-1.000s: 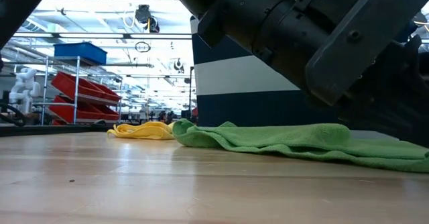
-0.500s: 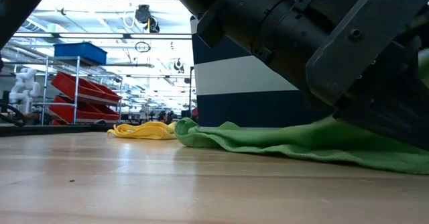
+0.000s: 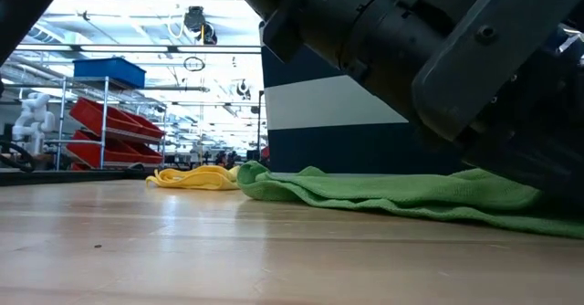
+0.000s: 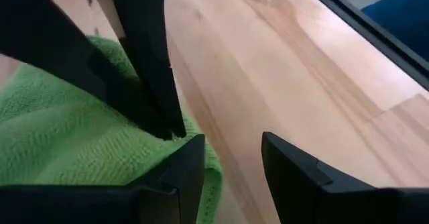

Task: Fold towel
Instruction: Fold the green towel

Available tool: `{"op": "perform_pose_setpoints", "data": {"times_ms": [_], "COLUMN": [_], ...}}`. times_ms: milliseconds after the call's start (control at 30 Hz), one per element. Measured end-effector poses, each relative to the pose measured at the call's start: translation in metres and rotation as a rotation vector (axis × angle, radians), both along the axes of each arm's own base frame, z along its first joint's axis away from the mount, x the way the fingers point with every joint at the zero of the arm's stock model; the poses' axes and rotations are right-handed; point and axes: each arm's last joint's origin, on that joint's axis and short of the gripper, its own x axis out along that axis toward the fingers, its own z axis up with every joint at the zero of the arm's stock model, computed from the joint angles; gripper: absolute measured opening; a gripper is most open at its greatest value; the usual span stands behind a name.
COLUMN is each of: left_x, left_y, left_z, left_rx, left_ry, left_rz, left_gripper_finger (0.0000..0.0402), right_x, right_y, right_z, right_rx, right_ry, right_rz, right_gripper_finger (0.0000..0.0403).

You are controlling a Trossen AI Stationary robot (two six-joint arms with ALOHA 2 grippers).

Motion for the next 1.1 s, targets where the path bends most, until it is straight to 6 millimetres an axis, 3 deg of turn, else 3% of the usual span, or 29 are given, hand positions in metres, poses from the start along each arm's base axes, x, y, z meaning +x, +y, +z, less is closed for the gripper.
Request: {"op": "perform_pose_setpoints", "data": {"times_ms": [500, 833, 1100], "left_x": [-0.003, -0.014, -0.016], "left_y": [-0.005, -0.014, -0.011], "left_z": [0.005, -0.002, 0.019], "left_rx": [0.002, 0.038, 0.045], "left_ry": [0.007, 0.108, 0.088], "left_rz": [-0.012, -0.034, -0.018], "left_gripper_finger": [0.0154, 0.0154, 0.0154], "right_x": [0.002, 0.001, 0.001], "right_y": [0.005, 0.002, 0.000], "right_z": [0.003, 0.001, 0.002], "right_rx": [0.075, 0.021, 0.006], "right_ry": [-0.009, -0.004, -0.013], "right_rz": [0.078, 0.040, 0.023], "right_gripper_finger": [0.0027, 0.0104, 0.0120]}}
